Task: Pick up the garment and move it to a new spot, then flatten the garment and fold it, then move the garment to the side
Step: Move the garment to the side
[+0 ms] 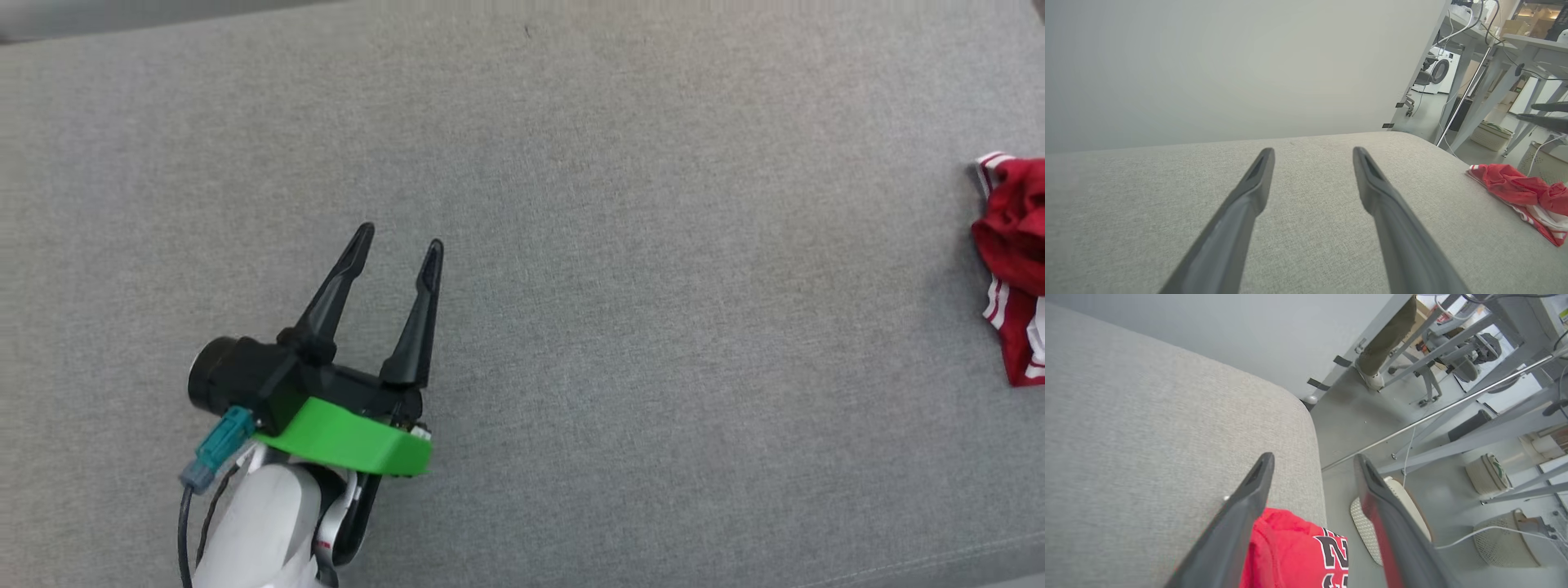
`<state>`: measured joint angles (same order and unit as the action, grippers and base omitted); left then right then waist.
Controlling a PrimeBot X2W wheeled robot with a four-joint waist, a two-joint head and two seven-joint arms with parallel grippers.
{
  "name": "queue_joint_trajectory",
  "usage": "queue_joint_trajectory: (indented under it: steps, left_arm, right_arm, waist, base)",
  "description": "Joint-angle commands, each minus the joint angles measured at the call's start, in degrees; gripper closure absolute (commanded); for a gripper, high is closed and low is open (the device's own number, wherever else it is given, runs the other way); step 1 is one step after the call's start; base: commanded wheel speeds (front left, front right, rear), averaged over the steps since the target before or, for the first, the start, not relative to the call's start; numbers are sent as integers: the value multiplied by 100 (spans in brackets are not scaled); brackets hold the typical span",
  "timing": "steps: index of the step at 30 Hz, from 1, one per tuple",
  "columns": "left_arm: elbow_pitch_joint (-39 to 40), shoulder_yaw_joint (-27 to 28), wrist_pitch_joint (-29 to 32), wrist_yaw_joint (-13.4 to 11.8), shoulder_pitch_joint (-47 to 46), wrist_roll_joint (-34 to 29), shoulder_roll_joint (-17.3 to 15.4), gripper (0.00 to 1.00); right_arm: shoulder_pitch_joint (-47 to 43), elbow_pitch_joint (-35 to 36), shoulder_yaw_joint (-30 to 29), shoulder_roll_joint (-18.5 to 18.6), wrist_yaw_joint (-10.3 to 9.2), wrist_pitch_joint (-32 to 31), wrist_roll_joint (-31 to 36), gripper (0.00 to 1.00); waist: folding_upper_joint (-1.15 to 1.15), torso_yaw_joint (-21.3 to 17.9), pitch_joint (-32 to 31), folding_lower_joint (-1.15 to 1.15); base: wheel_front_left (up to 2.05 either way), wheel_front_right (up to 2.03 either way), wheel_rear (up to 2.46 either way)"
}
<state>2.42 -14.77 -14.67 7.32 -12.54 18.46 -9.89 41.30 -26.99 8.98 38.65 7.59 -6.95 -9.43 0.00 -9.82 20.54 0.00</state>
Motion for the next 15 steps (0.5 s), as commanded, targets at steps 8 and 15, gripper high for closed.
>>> queue_joint_trajectory:
  steps: [8, 15]
  left_arm:
    - [-229, 623, -33, 17, 743, 91, 251, 0]
    - [-324, 651, -33, 17, 1019, 20, 315, 0]
  right_arm:
    - [-1449, 1467, -171, -1090, -10, 742, -830, 0]
    - [-2525, 1965, -532, -1914, -10, 1303, -886, 0]
  waist:
    - [0, 737, -1462, 0]
    - [0, 980, -1726, 0]
  base:
    - [0, 0, 0]
    - [0, 0, 0]
